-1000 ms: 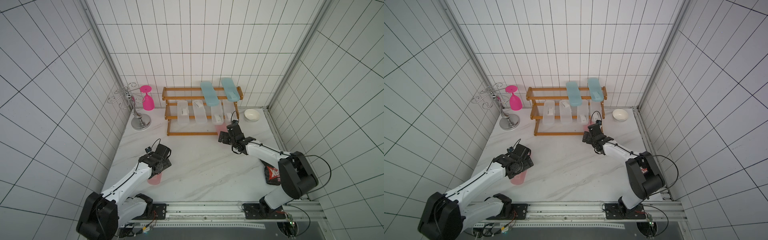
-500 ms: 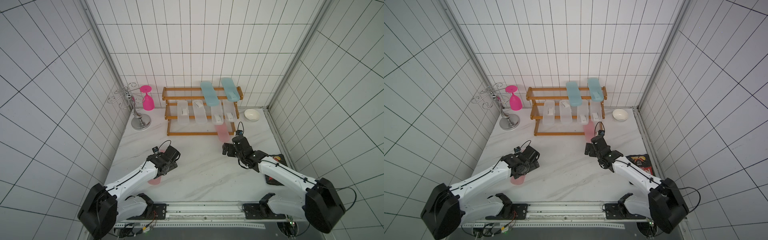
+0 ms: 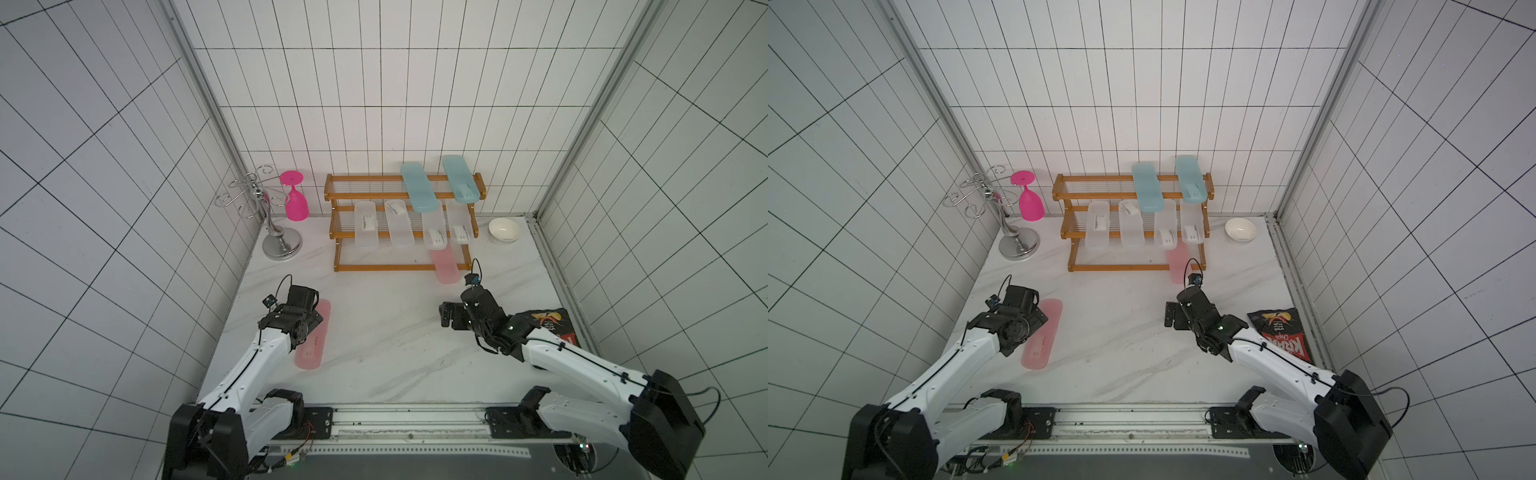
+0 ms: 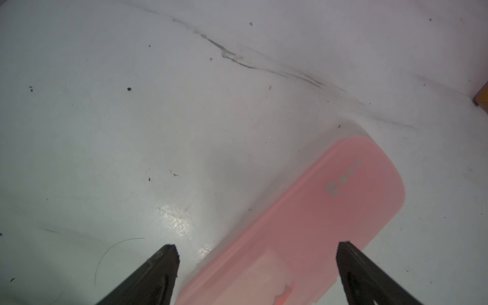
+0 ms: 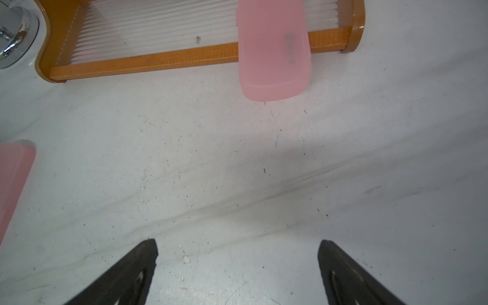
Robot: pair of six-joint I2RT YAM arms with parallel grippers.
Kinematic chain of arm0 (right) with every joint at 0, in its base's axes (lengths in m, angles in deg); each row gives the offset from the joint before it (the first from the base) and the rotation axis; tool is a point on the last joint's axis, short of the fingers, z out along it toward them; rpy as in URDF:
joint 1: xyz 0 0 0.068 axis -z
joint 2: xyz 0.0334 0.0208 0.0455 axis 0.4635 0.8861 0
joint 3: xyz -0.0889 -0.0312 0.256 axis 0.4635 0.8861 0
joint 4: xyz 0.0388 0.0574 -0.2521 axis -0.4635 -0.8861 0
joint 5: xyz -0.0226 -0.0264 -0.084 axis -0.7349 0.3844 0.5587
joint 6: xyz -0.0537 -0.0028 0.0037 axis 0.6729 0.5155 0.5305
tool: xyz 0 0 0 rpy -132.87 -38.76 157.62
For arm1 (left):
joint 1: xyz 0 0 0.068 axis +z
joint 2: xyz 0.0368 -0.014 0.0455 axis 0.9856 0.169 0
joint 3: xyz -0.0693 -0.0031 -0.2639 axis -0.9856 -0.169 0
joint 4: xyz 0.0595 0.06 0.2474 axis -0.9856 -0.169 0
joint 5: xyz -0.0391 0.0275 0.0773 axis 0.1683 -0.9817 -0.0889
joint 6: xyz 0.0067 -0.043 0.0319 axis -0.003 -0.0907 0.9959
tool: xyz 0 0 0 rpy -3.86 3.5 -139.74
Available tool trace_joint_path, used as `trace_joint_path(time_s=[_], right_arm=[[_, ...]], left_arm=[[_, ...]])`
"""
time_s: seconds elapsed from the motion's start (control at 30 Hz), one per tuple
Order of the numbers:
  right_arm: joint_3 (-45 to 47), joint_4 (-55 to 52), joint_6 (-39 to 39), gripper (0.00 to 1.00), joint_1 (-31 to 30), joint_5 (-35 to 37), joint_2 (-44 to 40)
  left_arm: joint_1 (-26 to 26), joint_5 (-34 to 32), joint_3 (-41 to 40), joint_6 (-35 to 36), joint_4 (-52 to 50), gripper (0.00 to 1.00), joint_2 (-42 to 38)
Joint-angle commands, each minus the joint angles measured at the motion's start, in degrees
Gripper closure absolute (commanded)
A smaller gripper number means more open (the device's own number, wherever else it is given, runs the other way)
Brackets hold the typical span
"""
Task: Place the pencil cases on the shelf according to color
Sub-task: Pick up the pencil case from the center of the board.
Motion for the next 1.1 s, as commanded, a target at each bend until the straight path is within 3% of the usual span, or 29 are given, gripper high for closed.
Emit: trace_joint_path(time_s=[0.0,0.13,0.27,0.37,0.53,0.7,0.93,1.07], right_arm=[[0.29,-0.59,-0.23,0.01,-0.49,1.9,0.97],[0.05,-1.01,0.03,0.01,-0.58,2.46,0.41],[0.37,-2.29,0.1,0.01,-0.58,3.05,-1.12],[1.35,-2.78,0.43,0.01,-0.58,3.89,-2.54],[2.0,-3.87,0.31,0.01,-0.58,4.02,-3.46],[1.43,-5.03,-0.55,0.01,-0.67,3.33,-3.48],[0.85,-3.4,-2.41,0.01,-1.49,-0.28,-1.95],[-0.24,-0.93,-3.25,0.01,-3.79,-3.0,2.3]], left_arm=[[0.41,6.54,0.32,2.98,3.39,0.02,3.53],[-0.14,13.7,0.07,3.61,6.91,0.02,9.26],[-3.85,12.99,0.2,2.17,7.34,0.02,11.59],[-9.29,12.85,1.11,-0.17,7.28,0.02,11.69],[-23.54,9.54,3.87,-7.79,7.01,0.02,13.67],[-31.43,7.86,6.02,-13.81,7.51,0.02,14.81],[-31.89,-0.56,8.54,-10.64,-3.13,0.02,9.99],[-31.92,-0.59,6.92,-8.24,-5.94,0.02,5.9]])
